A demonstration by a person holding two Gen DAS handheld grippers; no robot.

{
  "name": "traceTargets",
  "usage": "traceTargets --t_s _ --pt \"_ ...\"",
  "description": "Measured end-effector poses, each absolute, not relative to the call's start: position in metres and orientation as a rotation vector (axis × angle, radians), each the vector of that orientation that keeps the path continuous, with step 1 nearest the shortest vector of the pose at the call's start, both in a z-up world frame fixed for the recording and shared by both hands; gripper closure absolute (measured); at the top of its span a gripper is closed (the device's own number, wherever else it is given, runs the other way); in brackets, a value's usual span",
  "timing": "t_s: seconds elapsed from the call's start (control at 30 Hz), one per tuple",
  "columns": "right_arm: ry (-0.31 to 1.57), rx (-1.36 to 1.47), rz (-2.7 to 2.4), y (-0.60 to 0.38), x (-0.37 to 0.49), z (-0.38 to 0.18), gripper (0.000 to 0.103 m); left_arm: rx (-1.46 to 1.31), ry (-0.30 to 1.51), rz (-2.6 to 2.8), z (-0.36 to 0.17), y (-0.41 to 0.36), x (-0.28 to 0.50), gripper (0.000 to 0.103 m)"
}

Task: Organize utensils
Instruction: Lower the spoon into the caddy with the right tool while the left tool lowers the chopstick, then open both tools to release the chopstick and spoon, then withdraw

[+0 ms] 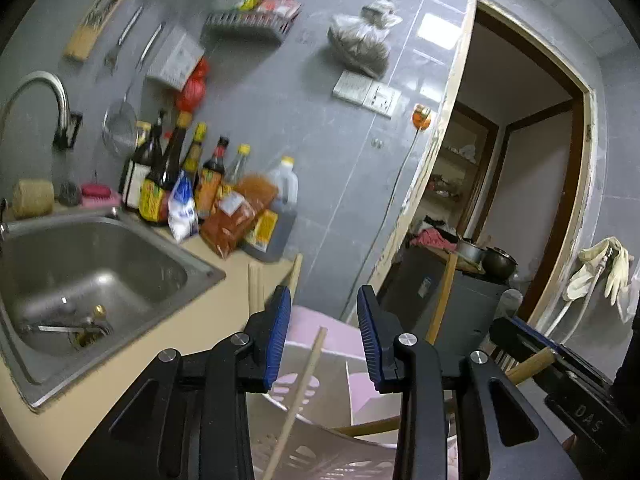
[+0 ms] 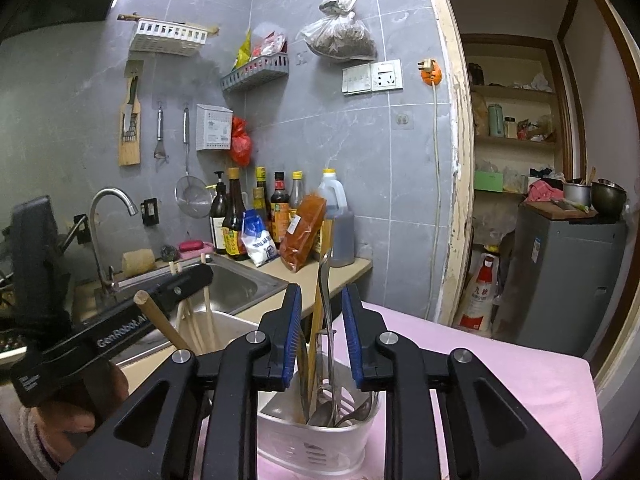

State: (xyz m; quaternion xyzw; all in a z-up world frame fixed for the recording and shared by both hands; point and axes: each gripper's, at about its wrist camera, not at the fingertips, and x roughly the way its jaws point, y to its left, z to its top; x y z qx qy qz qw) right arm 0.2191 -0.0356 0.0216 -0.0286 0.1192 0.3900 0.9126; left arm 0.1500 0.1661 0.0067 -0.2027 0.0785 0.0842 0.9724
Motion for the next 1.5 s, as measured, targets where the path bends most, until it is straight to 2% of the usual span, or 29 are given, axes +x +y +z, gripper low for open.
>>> traceTargets --t_s 0.43,0.47,0.5,0.53,0.67,0.83,1.03,1.23,1.3,1.37,1.5 --pt "0.260 -0.048 0.809 -0.037 0.217 0.016 0.084 -0.417 0.176 0.196 -0.004 0.167 0.145 0.075" --pt "0.259 -0.048 0.810 -0.037 0.216 0.016 0.084 -0.413 0.180 0.204 -0.004 0.166 0.144 0.080" --pt "0.258 -0.051 0.812 -0.037 0.215 0.016 0.084 -0.410 0.188 0.208 -0.004 0.167 0.143 0.090" --pt "0.257 -0.053 0.813 -0.036 0.215 0.016 0.084 -0.408 0.199 0.215 -0.003 0.167 0.144 0.094" --pt "0.262 -0.045 0.818 -0.036 0.214 0.015 0.084 -0.412 0.217 0.221 0.001 0.168 0.144 0.101" --pt "0.238 -0.014 0.822 -0.041 0.210 0.024 0.084 -0.417 0.177 0.223 0.026 0.167 0.132 0.101" --pt "0.187 0.026 0.804 -0.055 0.207 0.048 0.084 -0.400 0.069 0.251 0.085 0.175 0.125 0.101" --pt "0.212 0.051 0.749 -0.077 0.208 0.059 0.076 -0.342 -0.043 0.278 0.147 0.180 0.119 0.101" --pt "0.236 0.059 0.729 -0.083 0.208 0.059 0.066 -0.304 -0.065 0.294 0.157 0.180 0.123 0.101" --pt "0.260 0.076 0.707 -0.092 0.207 0.056 0.056 -0.282 -0.059 0.302 0.156 0.178 0.130 0.101" --pt "0.309 0.096 0.660 -0.105 0.202 0.050 0.050 -0.247 -0.019 0.314 0.127 0.173 0.149 0.101"
